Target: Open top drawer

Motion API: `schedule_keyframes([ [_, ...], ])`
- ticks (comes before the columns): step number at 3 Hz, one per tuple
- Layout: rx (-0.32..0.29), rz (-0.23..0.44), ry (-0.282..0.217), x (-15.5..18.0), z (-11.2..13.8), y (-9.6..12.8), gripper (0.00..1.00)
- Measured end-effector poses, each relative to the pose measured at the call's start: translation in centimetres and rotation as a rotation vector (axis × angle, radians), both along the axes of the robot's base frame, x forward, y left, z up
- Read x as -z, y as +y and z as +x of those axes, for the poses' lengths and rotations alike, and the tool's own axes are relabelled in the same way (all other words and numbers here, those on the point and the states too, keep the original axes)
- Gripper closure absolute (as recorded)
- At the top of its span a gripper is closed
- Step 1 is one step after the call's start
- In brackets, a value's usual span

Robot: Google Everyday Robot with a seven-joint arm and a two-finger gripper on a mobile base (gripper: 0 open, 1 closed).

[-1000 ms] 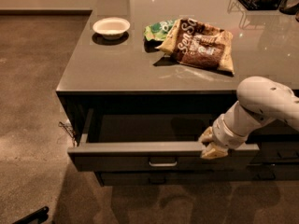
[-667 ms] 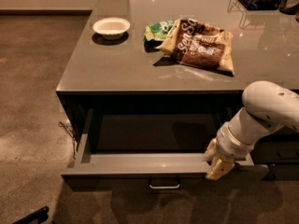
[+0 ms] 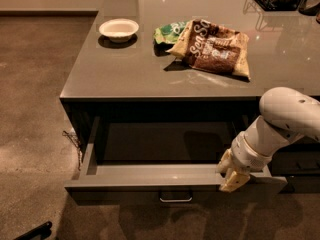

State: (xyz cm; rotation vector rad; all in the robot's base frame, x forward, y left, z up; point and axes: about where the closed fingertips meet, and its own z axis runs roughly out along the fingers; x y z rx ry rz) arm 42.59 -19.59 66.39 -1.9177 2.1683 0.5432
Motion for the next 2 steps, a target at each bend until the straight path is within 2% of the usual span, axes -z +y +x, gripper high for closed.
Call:
schedule_keyframes([
  [2,-0.003,0.000,0.003,0.12,-0.11,0.12,0.35],
])
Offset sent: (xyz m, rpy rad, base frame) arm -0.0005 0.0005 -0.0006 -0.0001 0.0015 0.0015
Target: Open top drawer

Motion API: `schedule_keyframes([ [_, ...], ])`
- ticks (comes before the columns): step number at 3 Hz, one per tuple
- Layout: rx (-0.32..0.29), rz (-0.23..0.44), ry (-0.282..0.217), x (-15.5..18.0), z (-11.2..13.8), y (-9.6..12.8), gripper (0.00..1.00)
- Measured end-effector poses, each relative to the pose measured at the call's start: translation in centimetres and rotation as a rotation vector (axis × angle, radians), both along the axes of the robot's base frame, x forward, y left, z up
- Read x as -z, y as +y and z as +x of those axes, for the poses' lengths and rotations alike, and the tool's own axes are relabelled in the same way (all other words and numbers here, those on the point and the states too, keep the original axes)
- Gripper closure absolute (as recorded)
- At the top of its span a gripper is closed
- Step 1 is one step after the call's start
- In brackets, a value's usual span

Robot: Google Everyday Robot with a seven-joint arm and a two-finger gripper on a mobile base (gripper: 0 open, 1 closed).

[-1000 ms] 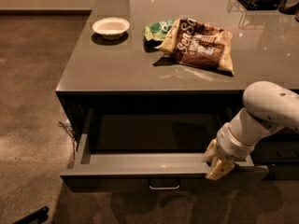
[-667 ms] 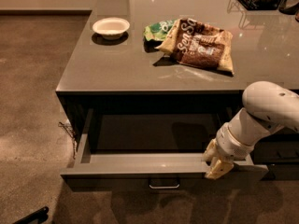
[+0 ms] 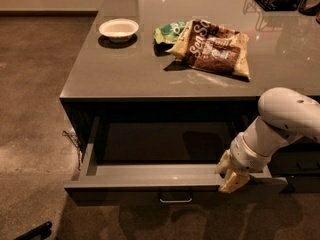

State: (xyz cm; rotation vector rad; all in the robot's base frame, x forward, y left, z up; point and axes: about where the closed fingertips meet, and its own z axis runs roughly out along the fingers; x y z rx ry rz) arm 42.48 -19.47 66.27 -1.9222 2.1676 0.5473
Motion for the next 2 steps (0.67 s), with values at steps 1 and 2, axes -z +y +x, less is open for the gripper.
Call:
schedule_keyframes([
  [1,-0.002,0.000,0.002,0.06,-0.06,0.06,0.11],
  [2,-0.003,0.000,0.003,0.11,-0.10,0.10,0.00],
])
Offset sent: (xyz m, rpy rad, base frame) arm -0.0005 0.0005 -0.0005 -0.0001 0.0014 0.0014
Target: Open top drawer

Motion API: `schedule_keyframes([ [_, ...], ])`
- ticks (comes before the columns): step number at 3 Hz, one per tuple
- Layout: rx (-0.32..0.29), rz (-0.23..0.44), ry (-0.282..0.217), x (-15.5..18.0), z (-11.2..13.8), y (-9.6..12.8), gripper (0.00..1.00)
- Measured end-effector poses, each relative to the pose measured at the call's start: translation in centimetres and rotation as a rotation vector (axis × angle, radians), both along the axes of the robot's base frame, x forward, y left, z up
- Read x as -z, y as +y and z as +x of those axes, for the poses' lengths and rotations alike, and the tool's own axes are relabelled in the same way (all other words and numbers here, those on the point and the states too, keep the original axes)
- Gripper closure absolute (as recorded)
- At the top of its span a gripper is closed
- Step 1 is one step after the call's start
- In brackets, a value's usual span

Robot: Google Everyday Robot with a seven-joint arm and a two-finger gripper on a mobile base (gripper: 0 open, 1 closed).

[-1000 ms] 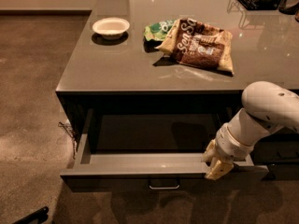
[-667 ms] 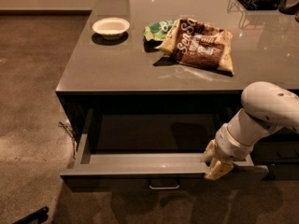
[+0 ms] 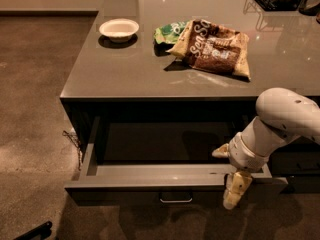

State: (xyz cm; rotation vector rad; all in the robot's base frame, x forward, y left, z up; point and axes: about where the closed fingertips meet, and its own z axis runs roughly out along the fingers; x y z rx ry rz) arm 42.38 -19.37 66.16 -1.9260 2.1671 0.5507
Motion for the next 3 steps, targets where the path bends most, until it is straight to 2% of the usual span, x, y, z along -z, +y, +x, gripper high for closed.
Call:
schedule_keyframes([
  [1,-0.011,0.004,-0.016,-0.4,0.0,-0.1,0.00],
  [2,-0.019,-0.001,-0.091,-2.9,0.1,-1.0,0.00],
  [3,-0.016,-0.020,-0.202,-6.7,-0.1,-2.2,0.00],
])
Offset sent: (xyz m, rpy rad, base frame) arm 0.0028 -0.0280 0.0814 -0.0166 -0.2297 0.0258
